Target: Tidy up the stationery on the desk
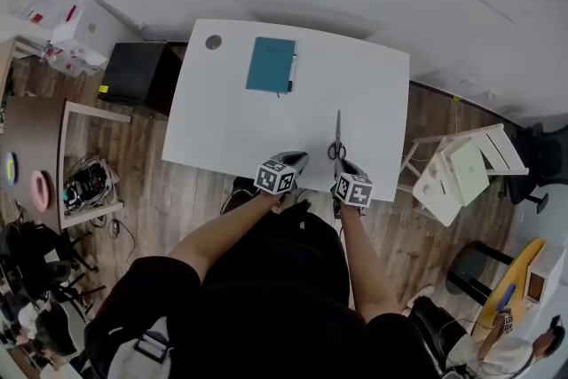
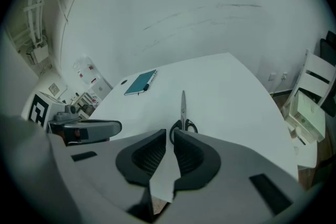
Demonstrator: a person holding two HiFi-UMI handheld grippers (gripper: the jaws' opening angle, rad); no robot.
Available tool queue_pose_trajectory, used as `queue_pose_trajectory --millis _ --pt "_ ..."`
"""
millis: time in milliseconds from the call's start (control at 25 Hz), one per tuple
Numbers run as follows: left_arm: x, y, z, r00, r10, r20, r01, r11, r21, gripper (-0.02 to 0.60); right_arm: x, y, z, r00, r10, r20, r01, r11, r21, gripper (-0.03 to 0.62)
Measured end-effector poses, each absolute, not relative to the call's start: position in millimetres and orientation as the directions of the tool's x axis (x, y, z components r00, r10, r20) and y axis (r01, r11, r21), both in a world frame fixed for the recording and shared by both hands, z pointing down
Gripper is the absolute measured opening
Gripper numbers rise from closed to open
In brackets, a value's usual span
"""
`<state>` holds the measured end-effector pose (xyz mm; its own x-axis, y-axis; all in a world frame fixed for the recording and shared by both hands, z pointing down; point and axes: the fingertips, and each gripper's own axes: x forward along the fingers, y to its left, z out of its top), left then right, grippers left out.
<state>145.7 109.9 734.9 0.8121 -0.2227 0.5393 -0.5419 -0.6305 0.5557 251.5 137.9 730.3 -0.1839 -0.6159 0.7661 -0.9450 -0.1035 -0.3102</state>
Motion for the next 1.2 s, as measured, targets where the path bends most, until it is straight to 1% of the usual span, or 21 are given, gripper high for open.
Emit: queue_pose_trajectory --millis 200,400,520,680,800,960,1080,1200 --pt "164.2 120.7 733.4 0.798 -0.253 0.547 -0.568 -0.619 0.543 0.02 262.7 135.9 747.2 -0.203 -0.575 0.793 -0.955 -0.062 -0.289 0.052" --pt "178.4 119.5 727.2 0.794 -0.247 0.556 -0.557 -0.661 0.502 0.02 259.0 128.9 762.1 -0.234 -0.546 0.804 -0.951 -0.041 -0.305 0.083" --pt "183.0 113.6 726.6 0.797 -0.232 0.558 -0.548 -0.667 0.505 0.02 258.2 120.7 773.2 -0.225 -0.524 0.821 -0.959 -0.032 -0.282 0.087" --pt "184.8 111.6 731.0 0.803 -0.201 0.561 -0.539 -0.645 0.541 0.02 263.0 111.5 786.7 -0.218 -0.506 0.835 -0.948 -0.093 -0.304 0.089" --pt "177.2 105.4 735.9 0.799 -0.208 0.563 -0.557 -0.609 0.565 0.02 259.3 103.9 793.8 -0.227 -0.493 0.84 -0.938 -0.122 -0.325 0.091" --pt "166.6 95.0 735.8 0.807 -0.216 0.55 -0.563 -0.562 0.605 0.02 261.6 96.2 797.8 -0.181 -0.465 0.866 -0.954 -0.13 -0.269 0.091" --pt "158.2 92.8 735.3 0.814 -0.203 0.544 -0.552 -0.562 0.616 0.02 260.8 95.1 799.4 -0.156 -0.446 0.882 -0.958 -0.15 -0.245 0.091" --pt "153.0 88.8 735.0 0.825 -0.185 0.534 -0.533 -0.568 0.627 0.02 262.8 92.7 797.7 -0.13 -0.452 0.882 -0.957 -0.177 -0.232 0.087"
